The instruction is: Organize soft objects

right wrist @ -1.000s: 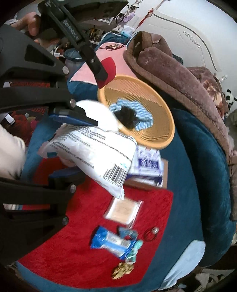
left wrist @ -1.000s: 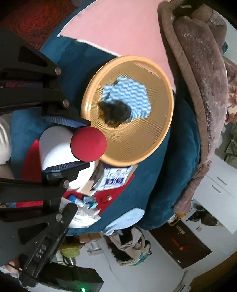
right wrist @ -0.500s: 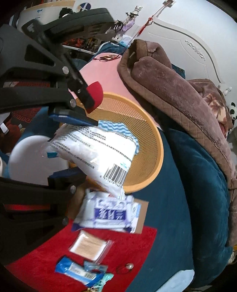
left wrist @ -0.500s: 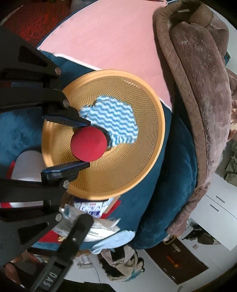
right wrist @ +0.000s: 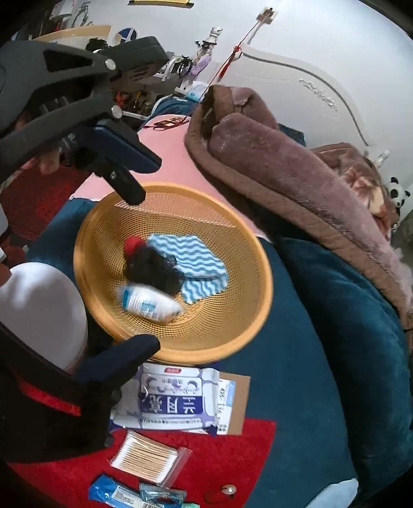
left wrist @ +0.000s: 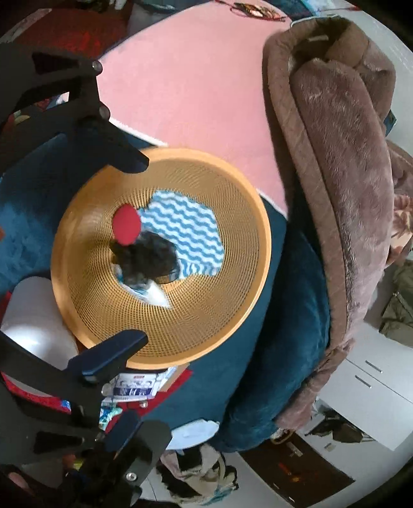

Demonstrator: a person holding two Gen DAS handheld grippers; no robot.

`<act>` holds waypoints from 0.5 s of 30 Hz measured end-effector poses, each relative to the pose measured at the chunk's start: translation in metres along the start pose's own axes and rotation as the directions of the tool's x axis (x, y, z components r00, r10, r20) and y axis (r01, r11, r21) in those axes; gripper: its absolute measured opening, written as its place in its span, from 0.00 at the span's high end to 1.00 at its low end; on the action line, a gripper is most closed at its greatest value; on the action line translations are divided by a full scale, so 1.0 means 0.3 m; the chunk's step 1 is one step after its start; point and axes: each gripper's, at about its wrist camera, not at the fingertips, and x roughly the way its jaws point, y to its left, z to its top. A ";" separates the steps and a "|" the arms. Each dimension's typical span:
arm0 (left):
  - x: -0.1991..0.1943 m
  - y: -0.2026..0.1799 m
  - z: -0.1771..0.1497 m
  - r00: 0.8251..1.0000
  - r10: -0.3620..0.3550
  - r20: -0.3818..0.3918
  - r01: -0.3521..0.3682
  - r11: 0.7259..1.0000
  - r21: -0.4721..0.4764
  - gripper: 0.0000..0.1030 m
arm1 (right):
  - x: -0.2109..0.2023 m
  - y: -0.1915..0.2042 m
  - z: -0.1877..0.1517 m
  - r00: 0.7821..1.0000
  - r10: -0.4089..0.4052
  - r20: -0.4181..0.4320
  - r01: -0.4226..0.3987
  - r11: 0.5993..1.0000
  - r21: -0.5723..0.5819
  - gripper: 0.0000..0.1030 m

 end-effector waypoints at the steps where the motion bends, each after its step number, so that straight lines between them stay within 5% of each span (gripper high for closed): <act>1: -0.004 -0.001 -0.002 1.000 0.012 -0.001 -0.012 1.000 0.003 0.01 | -0.007 0.001 -0.001 1.000 -0.005 0.001 0.005 1.000 -0.006 0.01; 15: -0.095 -0.045 -0.079 0.999 0.043 0.011 -0.044 0.998 0.051 0.01 | -0.122 -0.002 -0.099 0.989 -0.143 0.019 0.145 0.983 -0.116 0.00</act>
